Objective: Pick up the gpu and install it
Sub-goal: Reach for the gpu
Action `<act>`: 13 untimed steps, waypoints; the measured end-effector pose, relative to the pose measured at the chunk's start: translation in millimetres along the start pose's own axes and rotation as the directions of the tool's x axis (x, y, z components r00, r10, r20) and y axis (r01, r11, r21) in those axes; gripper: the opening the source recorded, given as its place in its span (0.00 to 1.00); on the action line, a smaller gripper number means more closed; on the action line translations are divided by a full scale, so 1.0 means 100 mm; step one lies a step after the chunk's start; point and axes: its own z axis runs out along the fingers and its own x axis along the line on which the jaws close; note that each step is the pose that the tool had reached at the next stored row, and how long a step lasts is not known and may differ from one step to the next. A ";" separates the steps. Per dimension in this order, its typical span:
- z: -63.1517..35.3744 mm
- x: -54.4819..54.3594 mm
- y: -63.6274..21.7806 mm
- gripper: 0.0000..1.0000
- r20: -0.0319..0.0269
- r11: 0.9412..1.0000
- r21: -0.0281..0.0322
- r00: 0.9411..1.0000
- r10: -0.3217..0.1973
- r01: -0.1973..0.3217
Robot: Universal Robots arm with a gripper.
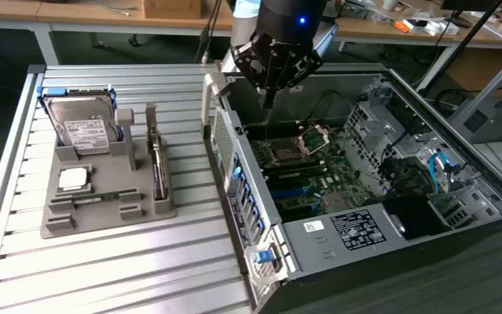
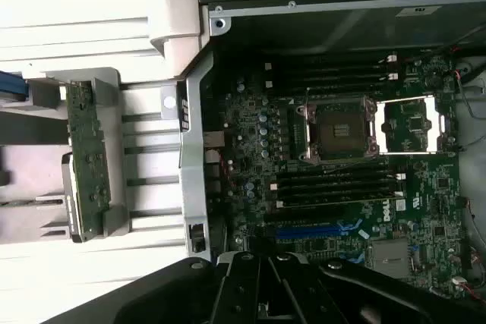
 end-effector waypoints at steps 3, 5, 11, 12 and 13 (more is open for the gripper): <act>-0.002 0.06 -0.005 0.10 0.000 1.000 0.000 1.000 0.000 0.000; -0.003 0.09 -0.007 0.10 0.000 1.000 0.000 1.000 0.000 0.000; -0.004 0.17 -0.013 0.10 0.000 1.000 0.000 1.000 0.000 0.000; -0.005 0.18 -0.013 0.10 0.000 1.000 0.000 1.000 0.000 0.000; -0.005 0.19 -0.014 0.10 0.000 1.000 0.000 1.000 0.000 0.000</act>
